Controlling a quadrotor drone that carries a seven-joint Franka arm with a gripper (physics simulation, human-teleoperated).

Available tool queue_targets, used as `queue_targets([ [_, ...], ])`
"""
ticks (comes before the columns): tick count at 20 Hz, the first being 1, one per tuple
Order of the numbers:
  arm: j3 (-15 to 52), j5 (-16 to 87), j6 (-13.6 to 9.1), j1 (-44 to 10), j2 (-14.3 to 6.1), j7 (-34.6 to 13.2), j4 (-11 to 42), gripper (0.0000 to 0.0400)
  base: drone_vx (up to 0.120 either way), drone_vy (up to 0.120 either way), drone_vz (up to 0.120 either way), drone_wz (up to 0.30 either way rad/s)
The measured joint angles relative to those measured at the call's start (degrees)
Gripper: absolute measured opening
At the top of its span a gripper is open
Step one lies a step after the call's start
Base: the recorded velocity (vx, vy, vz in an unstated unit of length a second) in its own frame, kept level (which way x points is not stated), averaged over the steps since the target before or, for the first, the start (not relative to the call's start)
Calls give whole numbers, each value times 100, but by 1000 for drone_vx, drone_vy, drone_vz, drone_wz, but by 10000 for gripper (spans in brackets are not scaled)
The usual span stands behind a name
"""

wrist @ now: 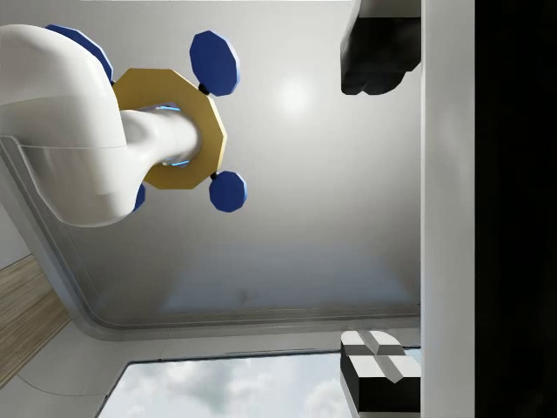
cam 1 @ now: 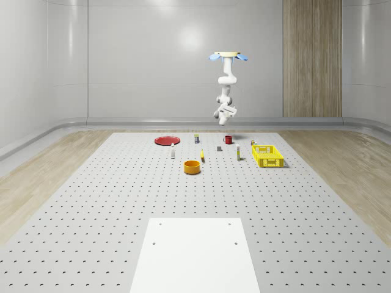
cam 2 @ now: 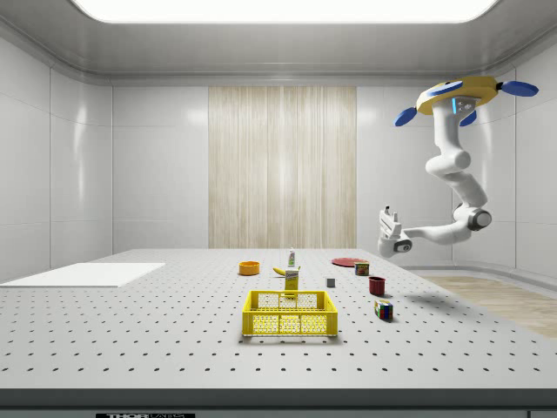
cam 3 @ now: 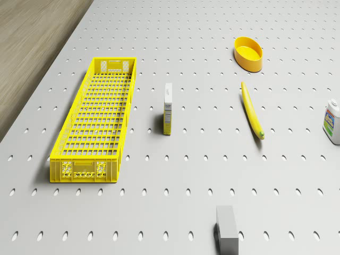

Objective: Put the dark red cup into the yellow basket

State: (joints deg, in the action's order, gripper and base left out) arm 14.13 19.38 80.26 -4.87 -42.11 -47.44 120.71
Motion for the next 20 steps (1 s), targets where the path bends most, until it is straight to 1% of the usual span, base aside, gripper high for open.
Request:
queue_targets([
  [3,796,1172,59,-271,-92,-194,387,400,0,0,0,0],
  [5,1470,2217,111,-526,-197,-403,849,400,0,0,0,0],
  [8,2573,4095,154,-1053,-421,-901,1865,400,0,0,0,0],
  [10,3263,5401,91,-1526,-589,-1361,2623,400,0,0,0,0],
  [11,3572,6016,19,-1801,-672,-1616,2973,400,0,0,0,0],
  [13,4109,7094,-200,-2409,-830,-2133,3550,400,0,0,0,0],
  [15,4538,7918,-472,-3033,-980,-2610,3947,400,0,0,0,0],
  [18,5002,8710,-856,-3854,-1192,-3179,4278,400,0,0,0,0],
  [20,5217,9016,-1050,-4277,-1320,-3459,4389,400,0,0,0,0],
])
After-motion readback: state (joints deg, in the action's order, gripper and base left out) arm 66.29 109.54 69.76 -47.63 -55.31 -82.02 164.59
